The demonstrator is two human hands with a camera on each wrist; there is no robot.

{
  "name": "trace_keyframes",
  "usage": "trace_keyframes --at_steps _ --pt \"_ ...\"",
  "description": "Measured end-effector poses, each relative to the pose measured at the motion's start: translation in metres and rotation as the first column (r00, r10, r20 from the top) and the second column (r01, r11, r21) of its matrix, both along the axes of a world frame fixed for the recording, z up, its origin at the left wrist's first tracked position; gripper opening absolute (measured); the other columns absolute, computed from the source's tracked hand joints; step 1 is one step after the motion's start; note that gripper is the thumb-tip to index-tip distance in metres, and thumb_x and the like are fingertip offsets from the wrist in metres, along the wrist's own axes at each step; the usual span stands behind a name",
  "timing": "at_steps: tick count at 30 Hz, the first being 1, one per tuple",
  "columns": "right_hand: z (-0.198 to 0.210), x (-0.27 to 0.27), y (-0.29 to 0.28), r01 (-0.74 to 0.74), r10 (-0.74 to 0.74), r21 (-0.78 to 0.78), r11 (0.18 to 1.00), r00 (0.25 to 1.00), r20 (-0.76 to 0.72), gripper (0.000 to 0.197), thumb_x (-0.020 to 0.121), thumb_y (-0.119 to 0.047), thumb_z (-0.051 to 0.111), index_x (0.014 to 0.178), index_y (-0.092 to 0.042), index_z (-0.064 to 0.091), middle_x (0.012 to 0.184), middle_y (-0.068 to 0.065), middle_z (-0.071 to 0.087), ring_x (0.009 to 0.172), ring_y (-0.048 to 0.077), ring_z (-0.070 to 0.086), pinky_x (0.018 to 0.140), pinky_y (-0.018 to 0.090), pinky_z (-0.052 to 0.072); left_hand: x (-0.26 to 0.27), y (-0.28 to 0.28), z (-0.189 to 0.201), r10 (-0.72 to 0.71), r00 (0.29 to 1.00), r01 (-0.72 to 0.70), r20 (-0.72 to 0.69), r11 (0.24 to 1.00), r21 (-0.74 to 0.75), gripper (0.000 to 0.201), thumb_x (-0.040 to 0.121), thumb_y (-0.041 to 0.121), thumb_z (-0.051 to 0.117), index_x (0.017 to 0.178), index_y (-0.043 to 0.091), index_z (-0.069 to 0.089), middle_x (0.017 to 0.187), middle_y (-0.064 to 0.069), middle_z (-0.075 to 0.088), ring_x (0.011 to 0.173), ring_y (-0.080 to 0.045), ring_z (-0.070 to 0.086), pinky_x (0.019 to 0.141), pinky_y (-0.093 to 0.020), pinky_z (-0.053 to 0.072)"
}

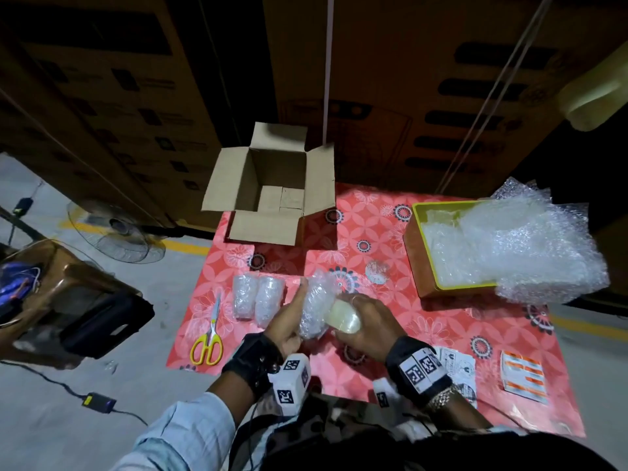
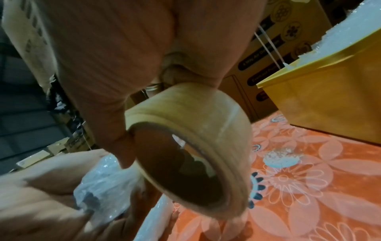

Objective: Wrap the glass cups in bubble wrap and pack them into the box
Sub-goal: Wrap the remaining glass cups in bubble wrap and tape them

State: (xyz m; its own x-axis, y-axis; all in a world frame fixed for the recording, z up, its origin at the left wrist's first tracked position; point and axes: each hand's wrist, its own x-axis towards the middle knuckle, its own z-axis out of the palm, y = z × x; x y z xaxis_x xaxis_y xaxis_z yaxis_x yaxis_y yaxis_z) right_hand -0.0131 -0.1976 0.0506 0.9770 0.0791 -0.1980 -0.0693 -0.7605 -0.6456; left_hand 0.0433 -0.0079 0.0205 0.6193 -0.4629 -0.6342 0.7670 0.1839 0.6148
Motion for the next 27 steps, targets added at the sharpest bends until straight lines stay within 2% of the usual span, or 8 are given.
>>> trace_keyframes --at_steps 3,7,11,13,15,19,24,27 --pt "0.004 -0.002 0.017 0.021 -0.021 -0.005 1.000 1.000 -0.009 0.061 0.080 -0.032 0.080 0.136 -0.018 0.060 0.123 -0.002 0.066 0.108 0.015 0.064 0.088 0.022 0.053 0.004 0.008 -0.004 -0.040 0.999 0.036 0.024 0.991 0.128 0.080 0.092 0.078 0.051 0.122 0.007 0.075 0.125 -0.036 0.065 0.107 -0.043 0.063 0.089 -0.046 0.049" --pt "0.009 -0.006 0.031 0.071 -0.071 -0.013 0.997 0.997 -0.020 0.052 0.081 -0.025 0.080 0.129 -0.016 0.064 0.119 -0.002 0.066 0.101 0.012 0.062 0.080 0.011 0.045 0.014 0.016 -0.011 -0.072 0.987 0.029 0.143 0.958 0.285 0.064 0.104 0.061 0.043 0.115 0.006 0.073 0.104 -0.030 0.074 0.077 -0.034 0.069 0.053 -0.031 0.052" --pt "0.012 -0.006 0.040 0.115 -0.115 -0.018 0.993 0.993 -0.010 0.045 0.083 -0.031 0.079 0.124 -0.017 0.066 0.110 -0.003 0.068 0.087 0.006 0.060 0.068 0.001 0.037 0.015 0.022 -0.011 -0.069 0.986 0.028 0.155 0.967 0.255 0.065 0.108 0.056 0.034 0.127 0.002 0.065 0.085 -0.013 0.078 0.069 -0.030 0.071 0.053 -0.031 0.053" --pt "0.013 -0.004 0.044 0.144 -0.144 0.004 0.990 0.989 -0.028 0.037 0.084 -0.031 0.079 0.116 -0.018 0.066 0.095 -0.010 0.067 0.072 0.001 0.062 0.059 0.003 0.041 0.013 0.020 -0.010 -0.130 0.970 0.062 0.207 0.950 0.306 0.081 0.099 0.076 0.032 0.130 0.008 0.064 0.072 -0.007 0.069 0.056 -0.021 0.058 0.050 -0.028 0.045" --pt "0.015 0.000 0.049 0.178 -0.178 0.012 0.984 0.984 -0.026 0.038 0.083 -0.030 0.079 0.115 -0.017 0.064 0.090 -0.012 0.064 0.072 0.004 0.065 0.058 0.005 0.043 0.010 0.018 -0.011 -0.212 0.932 0.085 0.295 0.917 0.390 0.107 0.079 0.097 0.037 0.136 0.009 0.058 0.081 -0.005 0.066 0.065 -0.019 0.060 0.065 -0.032 0.051" --pt "0.014 0.004 0.053 0.222 -0.223 0.079 0.972 0.975 0.006 0.084 0.075 -0.028 0.082 0.149 -0.025 0.043 0.116 -0.004 0.066 0.093 0.013 0.064 0.070 0.006 0.043 0.014 0.020 -0.011 -0.220 0.875 -0.067 0.431 0.827 0.558 0.095 0.074 0.089 0.059 0.123 0.008 0.053 0.089 -0.001 0.071 0.078 -0.016 0.068 0.074 -0.034 0.052" --pt "0.012 -0.009 0.038 0.273 -0.272 0.242 0.931 0.961 -0.038 0.064 0.076 -0.021 0.085 0.126 -0.034 0.047 0.097 -0.005 0.068 0.073 0.008 0.069 0.057 0.018 0.051 0.029 0.031 -0.002 0.052 0.963 -0.103 0.263 0.978 0.182 0.084 0.085 0.062 0.074 0.119 -0.013 0.057 0.065 -0.011 0.057 0.045 -0.018 0.048 0.040 -0.023 0.037" --pt "0.000 -0.021 0.026 0.339 -0.339 0.139 0.930 0.940 -0.024 0.056 0.075 -0.027 0.086 0.119 -0.036 0.053 0.098 -0.008 0.068 0.076 0.007 0.066 0.058 0.017 0.050 0.032 0.033 0.015 -0.033 0.995 0.032 0.097 0.999 0.011 0.066 0.090 0.061 0.065 0.130 0.008 0.064 0.083 -0.014 0.062 0.053 -0.014 0.052 0.039 -0.019 0.037"
